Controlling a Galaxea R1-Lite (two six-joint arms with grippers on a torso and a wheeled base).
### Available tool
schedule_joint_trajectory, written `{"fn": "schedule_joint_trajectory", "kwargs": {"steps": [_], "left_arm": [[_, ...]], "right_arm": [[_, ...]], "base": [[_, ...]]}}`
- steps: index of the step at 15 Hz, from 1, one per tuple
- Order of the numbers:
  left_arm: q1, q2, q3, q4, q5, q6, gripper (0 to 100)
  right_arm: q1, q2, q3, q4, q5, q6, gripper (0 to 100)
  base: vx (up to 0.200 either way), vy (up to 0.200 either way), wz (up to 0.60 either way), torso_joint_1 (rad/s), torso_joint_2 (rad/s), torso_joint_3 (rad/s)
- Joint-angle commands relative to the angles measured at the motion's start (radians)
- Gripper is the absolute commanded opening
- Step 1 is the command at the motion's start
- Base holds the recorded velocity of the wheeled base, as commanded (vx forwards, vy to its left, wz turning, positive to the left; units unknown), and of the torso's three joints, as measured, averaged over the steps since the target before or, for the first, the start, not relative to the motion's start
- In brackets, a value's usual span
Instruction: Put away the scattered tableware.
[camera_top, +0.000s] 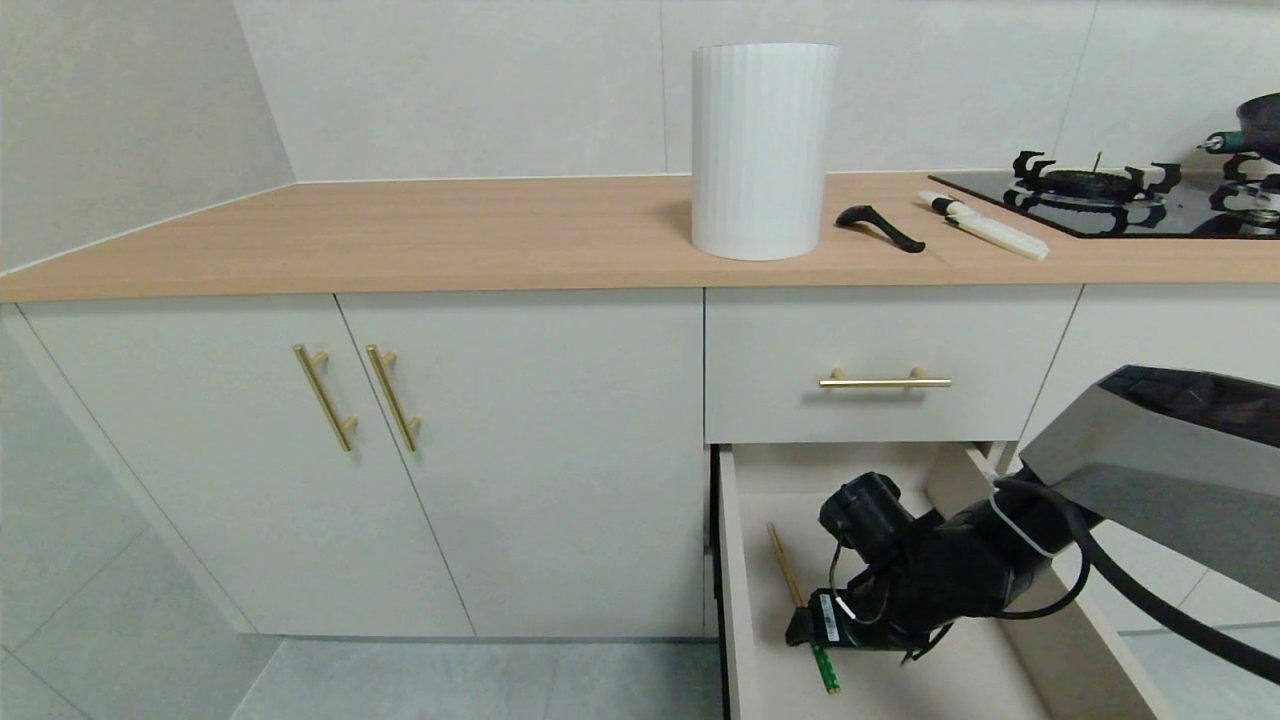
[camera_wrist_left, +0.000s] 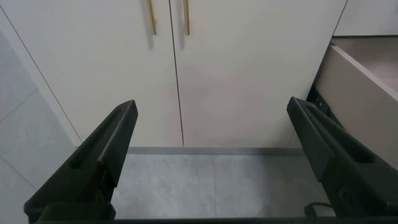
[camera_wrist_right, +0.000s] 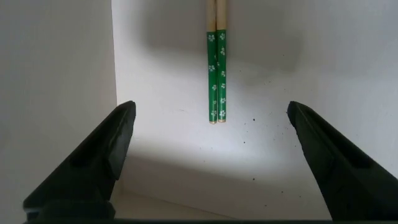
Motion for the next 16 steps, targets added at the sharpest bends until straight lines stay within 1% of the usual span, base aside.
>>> {"fn": "schedule_joint_trajectory", "kwargs": {"steps": [1, 4, 6, 7, 8, 9, 12, 16], "left_arm": [[0.000, 0.002, 0.000, 0.000, 0.000, -0.001, 100], [0.000, 0.002, 0.000, 0.000, 0.000, -0.001, 100], [0.000, 0.002, 0.000, 0.000, 0.000, -0.001, 100], [0.000, 0.002, 0.000, 0.000, 0.000, -0.001, 100], [0.000, 0.002, 0.000, 0.000, 0.000, -0.001, 100], [0.000, 0.002, 0.000, 0.000, 0.000, -0.001, 100], [0.000, 0.002, 0.000, 0.000, 0.000, -0.001, 100], [0.000, 0.002, 0.000, 0.000, 0.000, -0.001, 100]], "right_arm": [[0.000, -0.055, 0.006, 0.003, -0.002, 0.000, 100], [-0.055, -0.305, 0.060, 0.026, -0.014, -0.015, 100], [-0.128, -0.488, 0.089, 0.051, 0.003, -0.081, 100], [-0.128, -0.488, 0.089, 0.051, 0.003, -0.081, 100], [-0.174, -0.604, 0.081, 0.124, 0.000, -0.118, 100], [-0.194, -0.657, 0.080, 0.137, -0.002, -0.152, 100], [-0.204, -0.729, 0.089, 0.138, -0.003, -0.189, 100], [-0.204, -0.744, 0.095, 0.140, -0.005, -0.209, 100]], "base": [[0.000, 0.000, 0.00, 0.000, 0.00, 0.000], [0.000, 0.000, 0.00, 0.000, 0.00, 0.000], [0.000, 0.000, 0.00, 0.000, 0.00, 0.000], [0.000, 0.000, 0.00, 0.000, 0.00, 0.000], [0.000, 0.000, 0.00, 0.000, 0.00, 0.000], [0.000, 0.000, 0.00, 0.000, 0.00, 0.000], [0.000, 0.000, 0.00, 0.000, 0.00, 0.000], [0.000, 0.000, 0.00, 0.000, 0.00, 0.000]]}}
